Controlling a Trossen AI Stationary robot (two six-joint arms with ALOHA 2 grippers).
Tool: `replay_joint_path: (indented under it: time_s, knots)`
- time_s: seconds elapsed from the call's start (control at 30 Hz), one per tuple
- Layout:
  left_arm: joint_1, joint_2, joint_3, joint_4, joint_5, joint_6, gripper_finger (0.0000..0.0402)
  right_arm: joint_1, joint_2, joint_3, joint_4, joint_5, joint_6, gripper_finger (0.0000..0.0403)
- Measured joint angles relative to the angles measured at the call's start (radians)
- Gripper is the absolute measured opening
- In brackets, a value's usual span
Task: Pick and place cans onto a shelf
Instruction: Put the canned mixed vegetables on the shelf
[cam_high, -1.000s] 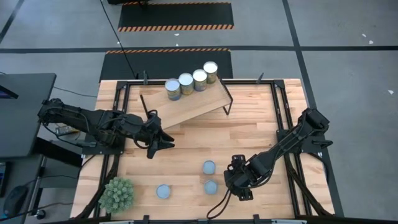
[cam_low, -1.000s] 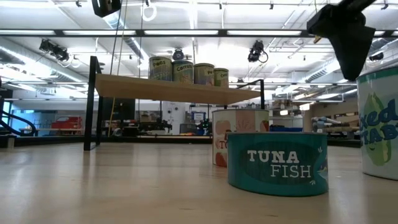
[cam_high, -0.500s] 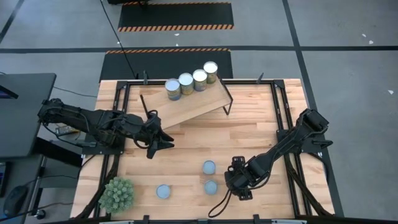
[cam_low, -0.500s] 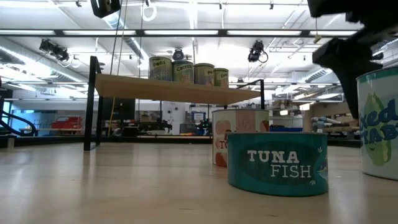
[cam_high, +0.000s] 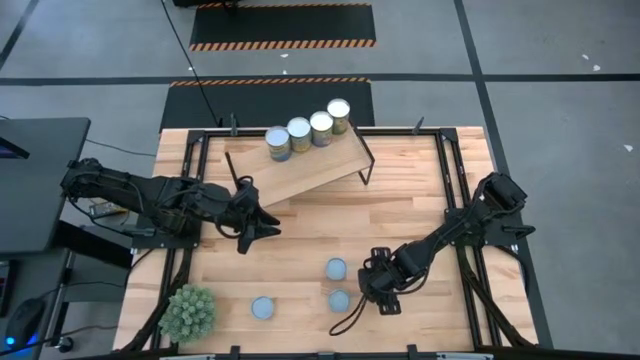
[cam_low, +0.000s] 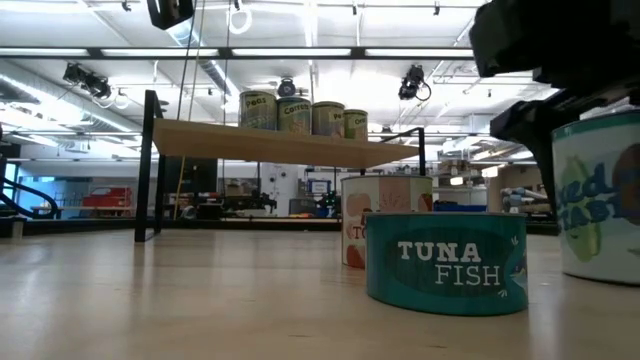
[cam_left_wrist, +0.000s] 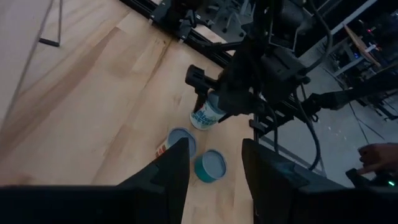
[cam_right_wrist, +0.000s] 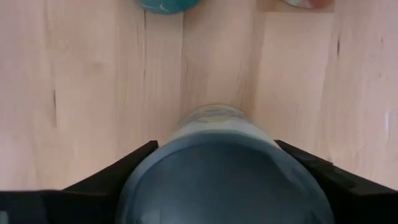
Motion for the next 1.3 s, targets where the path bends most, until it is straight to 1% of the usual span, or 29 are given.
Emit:
replay_joint_path:
  time_s: [0.13,0.23,0.33,0.47,0.67,0.77,0.87,0.97,1.13,1.3]
  knots:
    - [0.0,-0.001,0.0,0.001,-0.012,-0.016,0.0153,-0.04,0.0,0.064,-0.119,-0.012,-0.067,0.0288]
    - [0.001,-0.019,0.0,0.002,-0.012,-0.017,0.0153,-0.083,-0.001,0.134,-0.229,0.004,-0.186,0.0288]
    - [0.006,-0.046,0.0,-0.01,-0.03,0.025,0.0153,-0.149,-0.001,0.2,-0.312,-0.006,-0.315,0.0287]
    - [0.006,-0.078,0.0,-0.009,-0.107,0.17,0.0153,-0.263,-0.002,0.305,-0.401,-0.023,-0.437,0.0287]
    - [0.006,-0.087,0.0,-0.022,-0.19,0.416,0.0153,-0.426,-0.002,0.486,-0.514,-0.027,-0.549,0.0287]
    - [0.009,-0.087,0.0,-0.026,-0.241,0.499,0.0153,-0.508,-0.002,0.576,-0.582,-0.026,-0.575,0.0287]
    - [0.036,-0.086,0.0,-0.03,-0.253,0.523,0.0153,-0.58,-0.002,0.647,-0.618,-0.015,-0.581,0.0287]
    - [0.074,-0.085,0.0,-0.032,-0.243,0.503,0.0153,-0.645,-0.002,0.696,-0.643,0.005,-0.568,0.0287]
    - [0.13,-0.085,0.0,-0.031,-0.196,0.49,0.0153,-0.737,-0.002,0.749,-0.648,0.008,-0.568,0.0287]
    - [0.174,-0.085,0.0,-0.017,-0.192,0.491,0.0153,-0.814,0.002,0.784,-0.68,0.007,-0.601,0.0287]
